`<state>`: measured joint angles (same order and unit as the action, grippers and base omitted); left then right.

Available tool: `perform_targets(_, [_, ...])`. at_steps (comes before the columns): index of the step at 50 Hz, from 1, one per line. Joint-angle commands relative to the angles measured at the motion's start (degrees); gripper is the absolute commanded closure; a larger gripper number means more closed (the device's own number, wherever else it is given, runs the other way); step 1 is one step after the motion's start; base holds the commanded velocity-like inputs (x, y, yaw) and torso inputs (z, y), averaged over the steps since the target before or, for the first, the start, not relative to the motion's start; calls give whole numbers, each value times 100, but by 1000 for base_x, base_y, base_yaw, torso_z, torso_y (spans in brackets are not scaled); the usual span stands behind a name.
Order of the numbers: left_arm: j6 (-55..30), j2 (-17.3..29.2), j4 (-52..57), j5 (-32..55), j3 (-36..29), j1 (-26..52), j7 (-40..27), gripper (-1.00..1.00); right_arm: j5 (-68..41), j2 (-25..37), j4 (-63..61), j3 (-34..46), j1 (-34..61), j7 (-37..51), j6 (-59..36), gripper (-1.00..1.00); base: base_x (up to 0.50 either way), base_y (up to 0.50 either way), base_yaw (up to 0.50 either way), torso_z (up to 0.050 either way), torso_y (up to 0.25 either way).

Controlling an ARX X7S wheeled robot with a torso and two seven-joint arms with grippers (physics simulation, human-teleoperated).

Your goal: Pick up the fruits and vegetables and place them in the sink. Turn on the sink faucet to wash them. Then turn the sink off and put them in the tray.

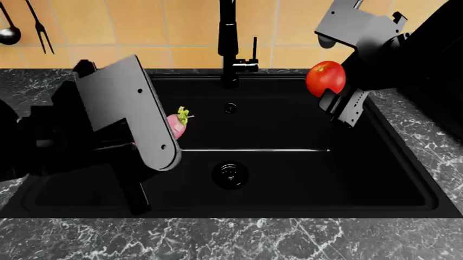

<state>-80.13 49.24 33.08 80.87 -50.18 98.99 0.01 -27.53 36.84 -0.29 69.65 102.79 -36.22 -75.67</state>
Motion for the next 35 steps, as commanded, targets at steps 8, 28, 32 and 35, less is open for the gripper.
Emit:
perform_targets(8, [-164, 159, 109, 1241, 530, 885, -1220, 100, 66, -41, 30, -17, 61, -3, 92, 100, -78, 0, 0, 0, 0])
perform_targets(28, [-9, 52, 213, 811, 296, 622, -940, 100, 9, -85, 96, -191, 63, 48, 184, 100, -290, -308, 0, 0, 0])
perform_targets(32, [0, 57, 213, 810, 270, 617, -940, 100, -2, -80, 63, -250, 82, 69, 216, 100, -233, -500, 0, 0, 0])
perform_targets(35, [16, 61, 218, 785, 247, 596, -932, 100, -11, -82, 54, -289, 87, 86, 230, 100, -236, -500, 0, 0, 0])
